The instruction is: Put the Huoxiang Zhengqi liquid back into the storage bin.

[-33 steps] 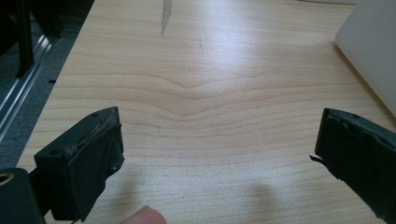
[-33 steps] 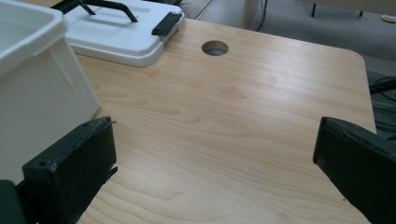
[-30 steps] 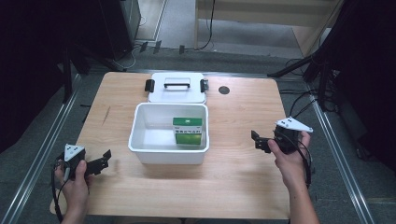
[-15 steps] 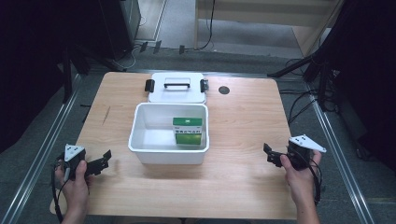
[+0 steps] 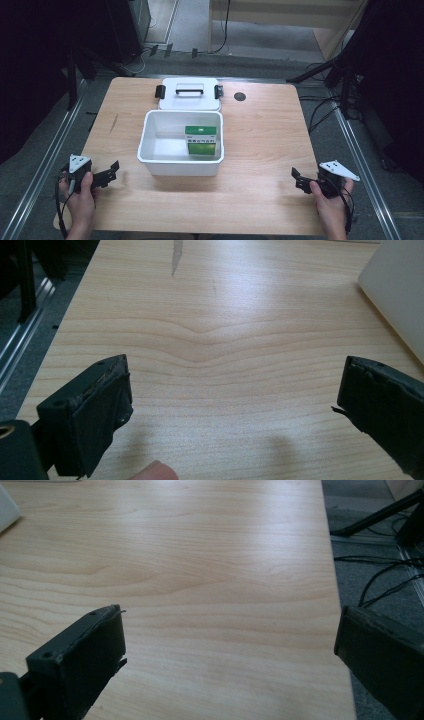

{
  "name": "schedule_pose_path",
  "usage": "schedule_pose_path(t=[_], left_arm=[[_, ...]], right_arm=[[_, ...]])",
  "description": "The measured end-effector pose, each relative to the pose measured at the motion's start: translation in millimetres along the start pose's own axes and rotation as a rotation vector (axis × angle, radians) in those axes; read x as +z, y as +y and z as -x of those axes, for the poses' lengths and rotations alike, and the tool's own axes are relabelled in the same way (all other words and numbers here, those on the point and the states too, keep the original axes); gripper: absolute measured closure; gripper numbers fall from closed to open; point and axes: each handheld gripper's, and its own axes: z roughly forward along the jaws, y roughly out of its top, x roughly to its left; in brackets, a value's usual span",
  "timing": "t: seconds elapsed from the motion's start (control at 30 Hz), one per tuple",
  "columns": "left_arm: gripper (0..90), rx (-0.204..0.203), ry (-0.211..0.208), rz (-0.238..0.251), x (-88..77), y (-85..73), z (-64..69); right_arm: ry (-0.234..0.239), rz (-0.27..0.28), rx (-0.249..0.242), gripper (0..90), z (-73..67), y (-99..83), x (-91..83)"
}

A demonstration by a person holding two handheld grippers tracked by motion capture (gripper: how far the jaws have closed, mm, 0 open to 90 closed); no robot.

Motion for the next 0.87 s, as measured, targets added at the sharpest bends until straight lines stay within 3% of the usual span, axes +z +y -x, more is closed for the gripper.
schedule_pose_path(t=[0.37, 0.5, 0.87], left_arm=[[1.8, 0.004, 0.002, -0.002, -0.2, -0.2, 0.4], [1.8, 0.003, 0.002, -0.003, -0.4, -0.2, 0.2], [1.8, 0.002, 0.001, -0.003, -0.1, -0.1, 0.2]], right_arm=[[-0.011, -0.005, 0.045, 0.0, 13.4, -28.0, -17.9], [-0.010, 0.017, 0.077, 0.0, 17.9, -38.2, -26.0], [-0.010, 0.038, 0.093, 0.0, 19.8, -40.7, -30.0]])
